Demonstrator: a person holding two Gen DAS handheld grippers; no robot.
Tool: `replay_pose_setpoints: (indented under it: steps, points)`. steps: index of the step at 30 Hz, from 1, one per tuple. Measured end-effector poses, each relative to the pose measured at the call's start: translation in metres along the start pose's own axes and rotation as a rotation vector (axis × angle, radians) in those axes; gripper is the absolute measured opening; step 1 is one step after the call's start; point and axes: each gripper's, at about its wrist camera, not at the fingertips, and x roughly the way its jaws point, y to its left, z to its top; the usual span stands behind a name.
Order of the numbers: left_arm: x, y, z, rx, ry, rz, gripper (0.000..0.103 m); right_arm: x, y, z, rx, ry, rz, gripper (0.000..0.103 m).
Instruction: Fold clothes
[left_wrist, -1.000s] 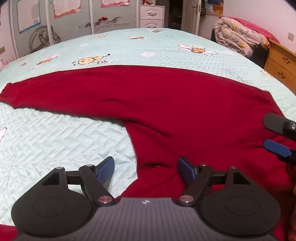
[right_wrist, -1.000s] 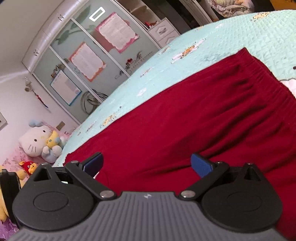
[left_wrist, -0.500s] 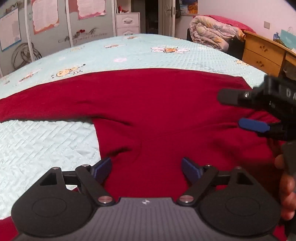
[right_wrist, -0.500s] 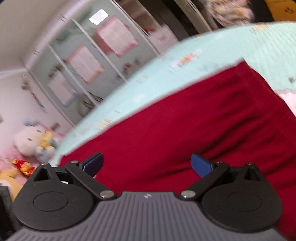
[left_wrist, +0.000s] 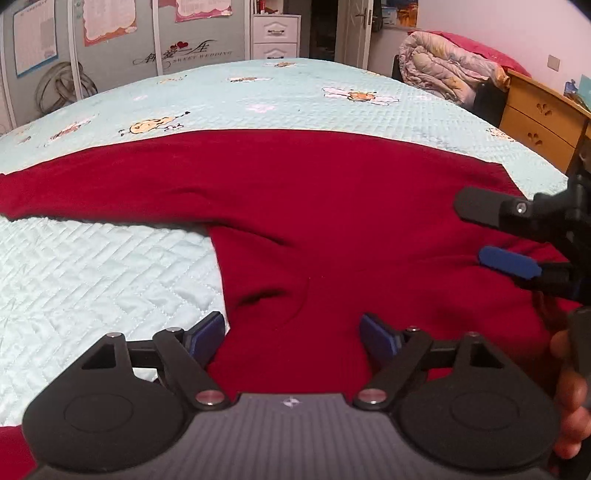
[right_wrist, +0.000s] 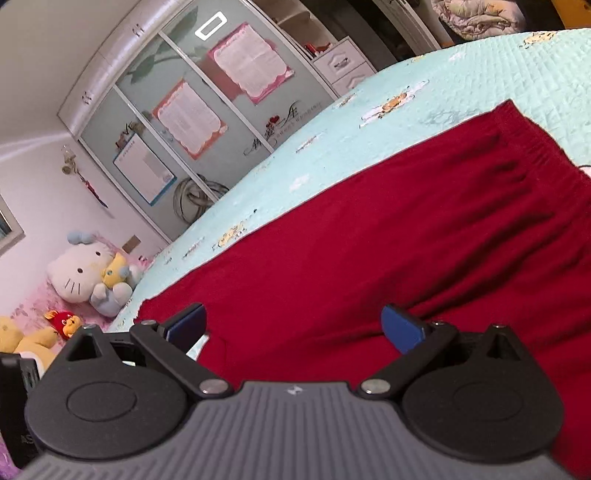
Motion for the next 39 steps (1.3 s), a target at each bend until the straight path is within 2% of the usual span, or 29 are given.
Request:
replay_pose_setpoints:
  steps: [3, 8, 13, 19, 22, 25, 27, 31, 36, 39]
  points:
    - [-0.01, 0.0, 0.005, -0.016, -0.019, -0.017, 0.078, -0.002, 0.004, -0.001, -0.009, -0.004, 0.016, 0.1]
    - [-0.021, 0.001, 0.015, -0.057, -0.061, -0.039, 0.078, -0.016, 0.01, 0.001, -0.041, -0.085, 0.087, 0.1]
    - [-0.024, 0.005, 0.036, -0.059, -0.11, -0.029, 0.078, -0.006, -0.011, 0.004, 0.062, -0.042, 0.022, 0.1]
    - [-0.032, 0.02, 0.072, -0.057, -0.188, -0.008, 0.078, -0.005, -0.022, 0.003, 0.133, -0.055, 0.057, 0.1]
    - [-0.033, 0.031, 0.088, -0.038, -0.222, 0.008, 0.078, -0.011, -0.027, 0.003, 0.172, -0.088, 0.117, 0.1]
    - [-0.024, 0.039, 0.105, 0.026, -0.236, 0.04, 0.078, -0.015, -0.03, 0.005, 0.209, -0.116, 0.189, 0.1]
    - [-0.014, 0.041, 0.116, 0.08, -0.25, 0.057, 0.078, -0.017, -0.027, 0.007, 0.196, -0.13, 0.213, 0.1]
    - [0.011, 0.049, 0.141, 0.163, -0.267, 0.094, 0.078, -0.011, -0.016, 0.007, 0.106, -0.118, 0.163, 0.1]
    - [0.03, 0.066, 0.155, 0.14, -0.244, 0.123, 0.079, -0.015, 0.007, 0.006, -0.044, -0.18, 0.127, 0.1]
    - [0.038, 0.074, 0.159, 0.141, -0.229, 0.147, 0.08, -0.012, 0.015, 0.002, -0.09, -0.149, 0.201, 0.099]
